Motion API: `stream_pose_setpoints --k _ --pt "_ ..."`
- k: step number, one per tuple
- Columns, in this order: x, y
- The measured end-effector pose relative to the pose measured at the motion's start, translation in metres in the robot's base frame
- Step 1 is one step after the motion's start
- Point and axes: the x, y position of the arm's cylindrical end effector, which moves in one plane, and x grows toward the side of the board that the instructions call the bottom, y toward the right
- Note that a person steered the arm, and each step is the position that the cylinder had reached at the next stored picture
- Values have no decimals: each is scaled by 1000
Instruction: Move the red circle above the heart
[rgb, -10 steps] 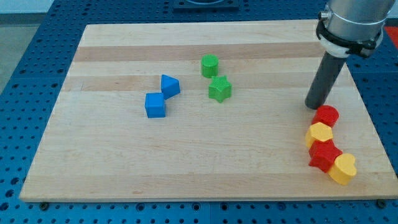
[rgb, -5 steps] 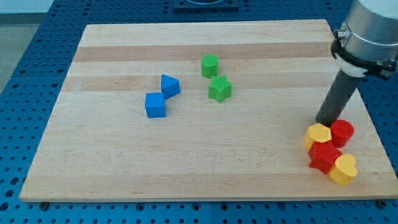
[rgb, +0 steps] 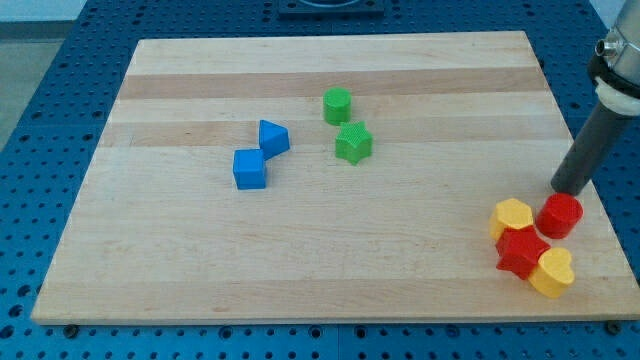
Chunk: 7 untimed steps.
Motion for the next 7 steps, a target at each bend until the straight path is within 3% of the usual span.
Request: stream_pose_setpoints --k 7 --pt "46 -1"
